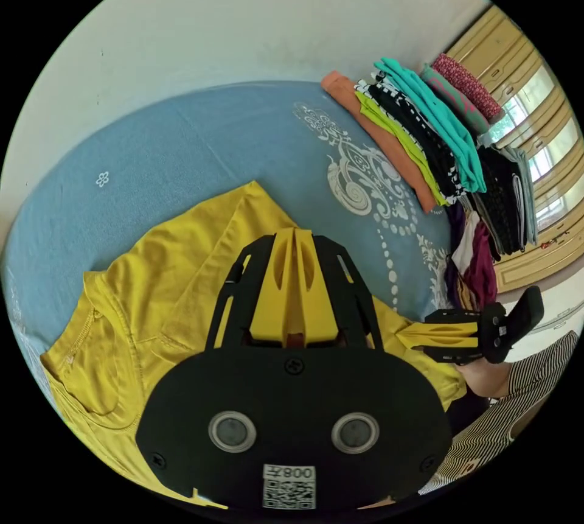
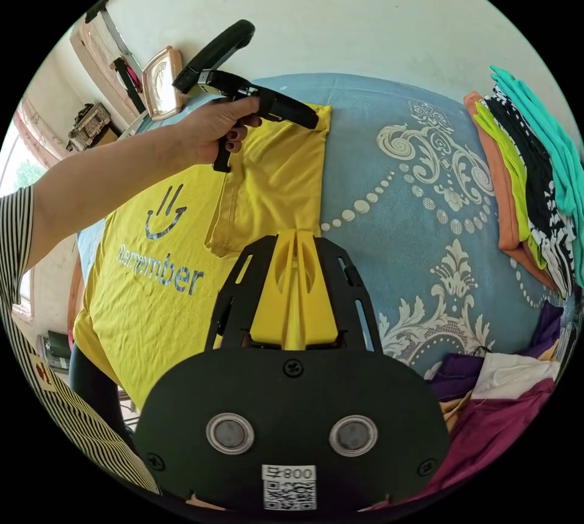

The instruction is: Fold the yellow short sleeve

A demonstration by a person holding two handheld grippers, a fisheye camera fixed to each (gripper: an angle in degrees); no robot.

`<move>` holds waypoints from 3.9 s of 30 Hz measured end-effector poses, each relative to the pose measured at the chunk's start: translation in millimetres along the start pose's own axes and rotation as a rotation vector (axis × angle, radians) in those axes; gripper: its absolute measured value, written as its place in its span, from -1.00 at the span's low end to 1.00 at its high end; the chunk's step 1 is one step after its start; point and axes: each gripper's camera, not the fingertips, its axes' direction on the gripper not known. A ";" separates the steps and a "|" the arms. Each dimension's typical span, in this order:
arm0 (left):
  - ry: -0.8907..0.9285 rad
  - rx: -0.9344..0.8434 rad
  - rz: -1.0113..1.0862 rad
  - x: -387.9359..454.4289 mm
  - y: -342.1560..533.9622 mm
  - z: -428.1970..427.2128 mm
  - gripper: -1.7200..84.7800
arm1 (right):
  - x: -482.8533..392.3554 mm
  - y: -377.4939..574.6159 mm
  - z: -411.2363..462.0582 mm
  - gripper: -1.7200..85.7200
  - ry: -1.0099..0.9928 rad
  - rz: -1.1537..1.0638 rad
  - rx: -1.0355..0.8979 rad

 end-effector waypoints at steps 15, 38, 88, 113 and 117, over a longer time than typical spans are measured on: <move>-0.015 0.015 0.006 -4.1 177.8 -70.0 -0.95 | -75.2 -14.3 7.8 -0.96 -0.084 -0.155 -0.053; 0.033 0.164 -0.270 -58.6 522.9 -193.6 -0.95 | -142.5 -57.9 9.1 -0.96 0.012 -0.021 -0.061; 0.044 0.931 -1.158 -272.4 1300.0 -343.5 -0.84 | -844.8 -499.4 332.1 -0.79 -0.132 -0.765 -0.262; -0.222 0.814 -1.102 -258.6 1261.4 -360.7 -0.76 | -811.7 -601.6 376.8 -0.95 -0.348 -0.601 -0.264; -0.236 0.734 -1.096 -267.6 1239.5 -358.8 -0.74 | -794.4 -607.8 379.8 -0.95 -0.356 -0.593 -0.258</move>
